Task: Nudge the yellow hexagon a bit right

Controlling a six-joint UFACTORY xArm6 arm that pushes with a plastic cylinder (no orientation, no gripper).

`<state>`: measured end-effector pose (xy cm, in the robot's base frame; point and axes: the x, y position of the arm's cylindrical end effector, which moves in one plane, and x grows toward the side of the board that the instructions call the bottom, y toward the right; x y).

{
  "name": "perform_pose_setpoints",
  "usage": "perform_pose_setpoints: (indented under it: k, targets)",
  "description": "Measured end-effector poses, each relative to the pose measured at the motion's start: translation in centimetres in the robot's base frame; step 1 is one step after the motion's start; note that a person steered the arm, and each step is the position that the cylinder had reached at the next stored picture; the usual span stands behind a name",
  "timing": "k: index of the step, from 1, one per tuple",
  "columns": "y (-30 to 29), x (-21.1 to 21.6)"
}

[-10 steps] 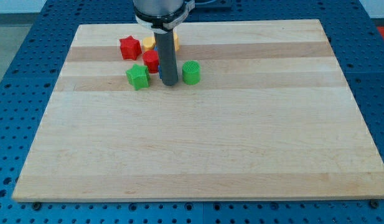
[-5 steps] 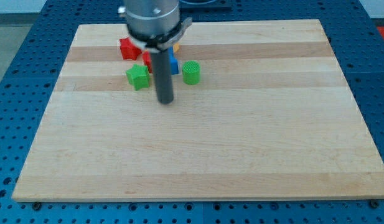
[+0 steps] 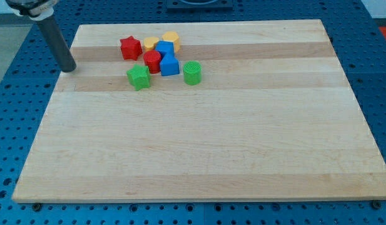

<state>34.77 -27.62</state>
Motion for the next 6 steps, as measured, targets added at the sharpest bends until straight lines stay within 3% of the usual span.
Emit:
perform_pose_setpoints:
  k: [1,2,3,4,6]
  targets:
    - [0.5,-0.6]
    - [-1.2,-7.0]
    - [5.2,-10.6]
    - [11.7,-10.6]
    - [17.9,-10.8]
